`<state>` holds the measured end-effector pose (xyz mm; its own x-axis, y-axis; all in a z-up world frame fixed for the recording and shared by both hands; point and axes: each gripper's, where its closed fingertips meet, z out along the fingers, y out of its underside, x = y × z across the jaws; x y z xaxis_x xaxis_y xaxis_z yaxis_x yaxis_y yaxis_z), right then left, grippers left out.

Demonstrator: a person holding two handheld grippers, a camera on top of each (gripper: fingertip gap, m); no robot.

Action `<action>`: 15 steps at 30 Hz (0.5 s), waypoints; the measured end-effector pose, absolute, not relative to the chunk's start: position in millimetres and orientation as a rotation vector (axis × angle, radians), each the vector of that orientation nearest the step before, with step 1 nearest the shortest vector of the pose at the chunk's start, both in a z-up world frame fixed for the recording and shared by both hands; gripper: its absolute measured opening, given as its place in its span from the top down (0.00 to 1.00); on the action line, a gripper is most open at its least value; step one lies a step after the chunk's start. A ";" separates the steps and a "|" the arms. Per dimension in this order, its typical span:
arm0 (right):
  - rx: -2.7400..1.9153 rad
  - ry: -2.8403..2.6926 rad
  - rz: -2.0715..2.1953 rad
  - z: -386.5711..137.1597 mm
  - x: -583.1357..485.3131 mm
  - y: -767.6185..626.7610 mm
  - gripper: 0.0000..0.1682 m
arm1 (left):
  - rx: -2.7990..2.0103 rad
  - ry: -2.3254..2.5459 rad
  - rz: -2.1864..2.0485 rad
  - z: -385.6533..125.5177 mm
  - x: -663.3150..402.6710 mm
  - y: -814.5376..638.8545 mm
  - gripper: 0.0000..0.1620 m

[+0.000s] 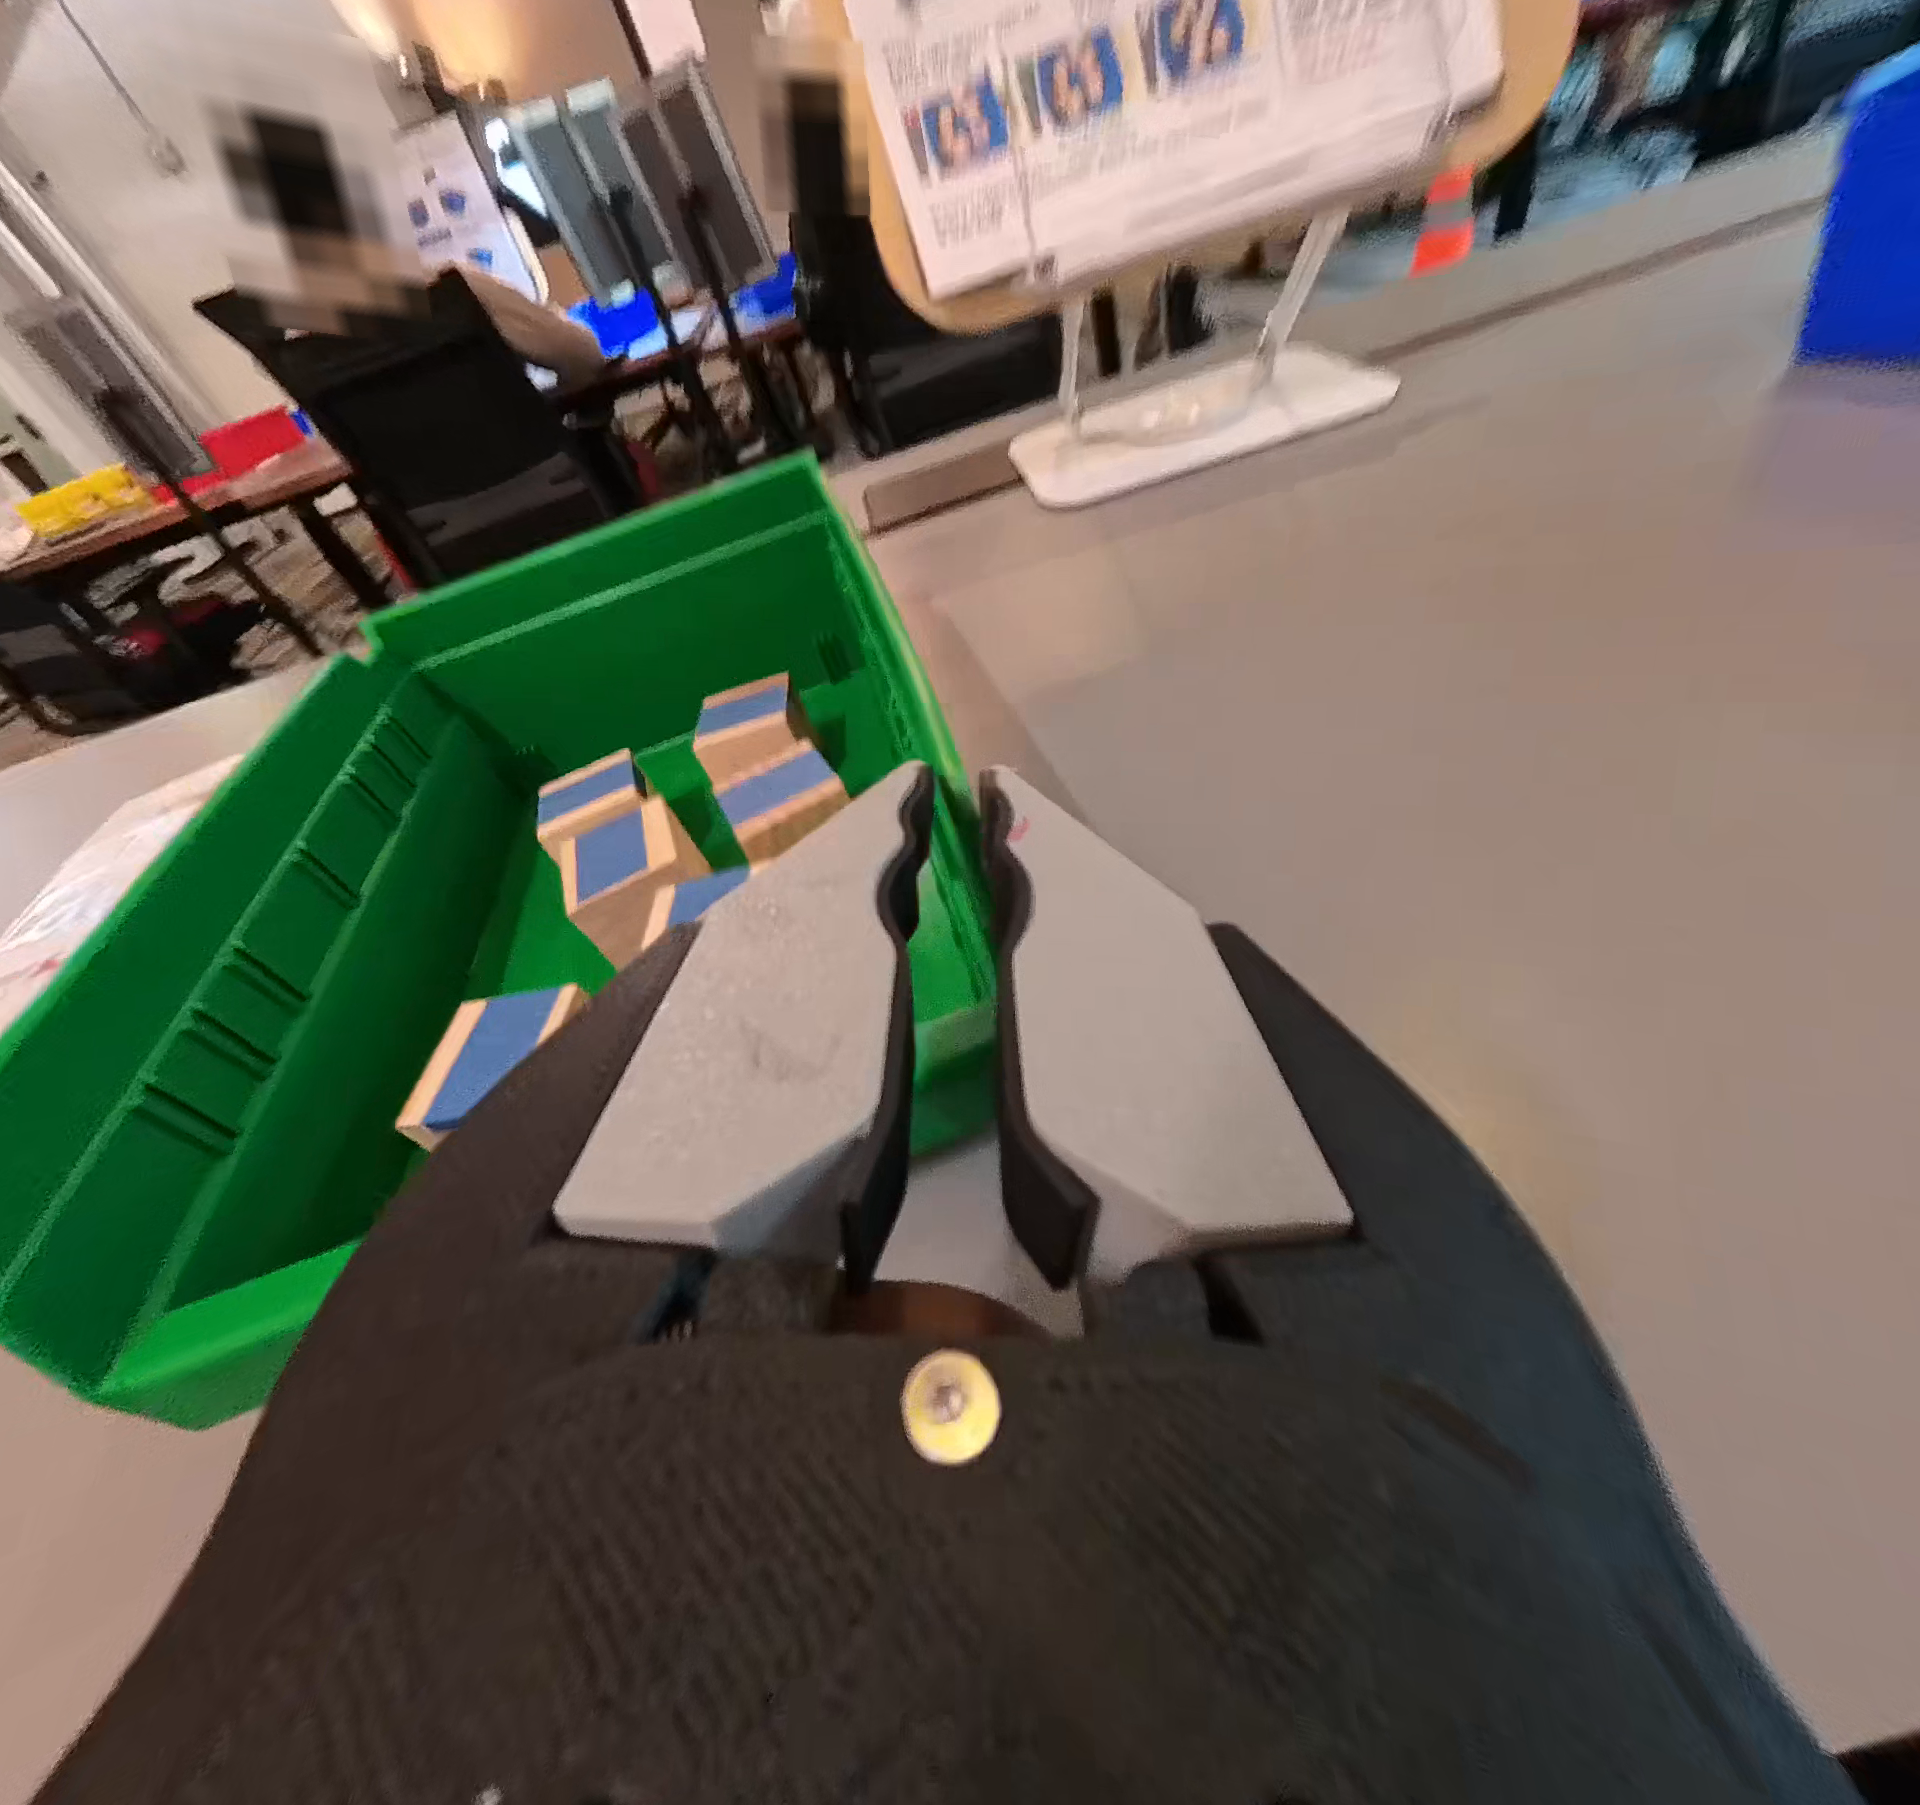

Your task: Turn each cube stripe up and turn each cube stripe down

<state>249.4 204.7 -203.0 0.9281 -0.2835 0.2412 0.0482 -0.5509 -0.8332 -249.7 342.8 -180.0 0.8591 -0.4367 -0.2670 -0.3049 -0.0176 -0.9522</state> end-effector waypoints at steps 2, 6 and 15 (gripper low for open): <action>-2.035 0.137 -0.350 -180.5 234.1 206.0 0.87 | -1.552 0.544 -0.193 -157.5 -256.5 337.3 0.96; -1.978 0.106 -0.344 -153.2 224.7 196.5 0.85 | -1.481 0.447 -0.229 -118.7 -292.9 330.9 0.99; -1.918 -0.117 -0.105 -127.9 148.6 199.3 0.81 | -1.591 0.337 -0.217 -121.7 -344.1 341.2 0.81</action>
